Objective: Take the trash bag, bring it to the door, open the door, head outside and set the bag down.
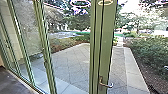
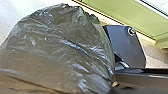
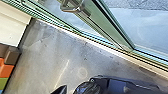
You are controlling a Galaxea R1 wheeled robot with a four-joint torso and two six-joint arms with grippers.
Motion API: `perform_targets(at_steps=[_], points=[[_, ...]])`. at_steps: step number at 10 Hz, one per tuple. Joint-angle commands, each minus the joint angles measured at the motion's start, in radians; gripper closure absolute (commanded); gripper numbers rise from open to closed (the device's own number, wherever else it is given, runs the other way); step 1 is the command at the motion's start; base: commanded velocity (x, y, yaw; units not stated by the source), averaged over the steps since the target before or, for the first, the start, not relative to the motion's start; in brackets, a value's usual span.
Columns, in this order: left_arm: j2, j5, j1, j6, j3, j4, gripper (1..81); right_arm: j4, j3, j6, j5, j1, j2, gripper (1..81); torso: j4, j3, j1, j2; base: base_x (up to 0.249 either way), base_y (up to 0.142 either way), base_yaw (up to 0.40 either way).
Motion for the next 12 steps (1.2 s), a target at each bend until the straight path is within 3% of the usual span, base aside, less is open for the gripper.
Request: perform_targets(at_steps=[1, 7, 12], points=[[-0.003, 0.048, -0.062, -0.002, 0.004, -0.002, 81.1, 0.019, -0.037, 0.092, -0.074, 0.182, 0.025, 1.0, 0.000, 0.000, 0.001, 0.000, 0.000, 0.000, 0.000], [-0.003, 0.047, -0.062, -0.006, 0.004, -0.006, 81.1, -0.083, -0.114, 0.380, -0.089, 0.249, 0.206, 1.0, 0.000, 0.000, 0.001, 0.000, 0.000, 0.000, 0.000], [-0.005, 0.047, -0.062, -0.006, 0.004, -0.020, 81.1, -0.083, -0.218, 0.508, -0.088, 0.257, 0.311, 1.0, 0.000, -0.001, 0.002, 0.000, 0.000, 0.000, 0.000]])
